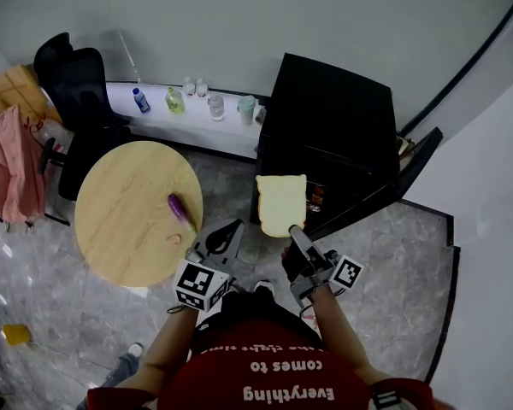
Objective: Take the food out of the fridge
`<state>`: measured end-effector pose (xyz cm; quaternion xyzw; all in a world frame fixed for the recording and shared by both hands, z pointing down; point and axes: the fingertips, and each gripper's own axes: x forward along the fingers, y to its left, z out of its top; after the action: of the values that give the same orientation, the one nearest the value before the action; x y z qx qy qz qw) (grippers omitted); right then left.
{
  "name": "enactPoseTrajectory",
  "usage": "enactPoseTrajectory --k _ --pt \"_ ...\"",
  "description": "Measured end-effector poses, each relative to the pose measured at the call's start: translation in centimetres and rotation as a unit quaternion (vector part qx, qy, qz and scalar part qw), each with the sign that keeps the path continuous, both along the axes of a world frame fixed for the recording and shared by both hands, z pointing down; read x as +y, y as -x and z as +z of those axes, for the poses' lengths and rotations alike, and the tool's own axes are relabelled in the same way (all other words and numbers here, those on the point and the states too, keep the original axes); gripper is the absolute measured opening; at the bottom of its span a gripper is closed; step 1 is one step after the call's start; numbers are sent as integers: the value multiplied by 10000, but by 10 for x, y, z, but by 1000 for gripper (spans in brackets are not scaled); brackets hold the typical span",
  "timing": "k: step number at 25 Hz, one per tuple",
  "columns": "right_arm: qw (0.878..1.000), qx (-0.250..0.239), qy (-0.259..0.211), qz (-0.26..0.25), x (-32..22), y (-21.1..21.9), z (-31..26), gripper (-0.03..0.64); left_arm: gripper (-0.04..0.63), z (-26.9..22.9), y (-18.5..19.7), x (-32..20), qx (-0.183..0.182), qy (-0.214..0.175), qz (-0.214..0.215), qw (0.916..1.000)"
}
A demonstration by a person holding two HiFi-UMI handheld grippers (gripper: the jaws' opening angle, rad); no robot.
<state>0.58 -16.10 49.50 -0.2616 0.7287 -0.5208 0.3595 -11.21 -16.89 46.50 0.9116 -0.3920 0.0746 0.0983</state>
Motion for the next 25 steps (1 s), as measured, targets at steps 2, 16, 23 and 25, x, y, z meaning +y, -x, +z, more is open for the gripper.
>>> enactPoseTrajectory --k 2,16,23,25 --pt "9990 285 -334 -97 -2 4 -12 83 6 -6 0 -1 26 -110 -27 9999" --pt "9911 787 -1044 -251 4 15 -42 83 6 -18 2 3 63 -185 -106 9998" --pt "9903 851 -1086 -138 6 9 -44 83 6 -15 0 6 26 -117 -37 9999" --pt "9901 878 -1094 -108 7 7 -43 83 6 -12 -2 6 -3 -77 -21 10000"
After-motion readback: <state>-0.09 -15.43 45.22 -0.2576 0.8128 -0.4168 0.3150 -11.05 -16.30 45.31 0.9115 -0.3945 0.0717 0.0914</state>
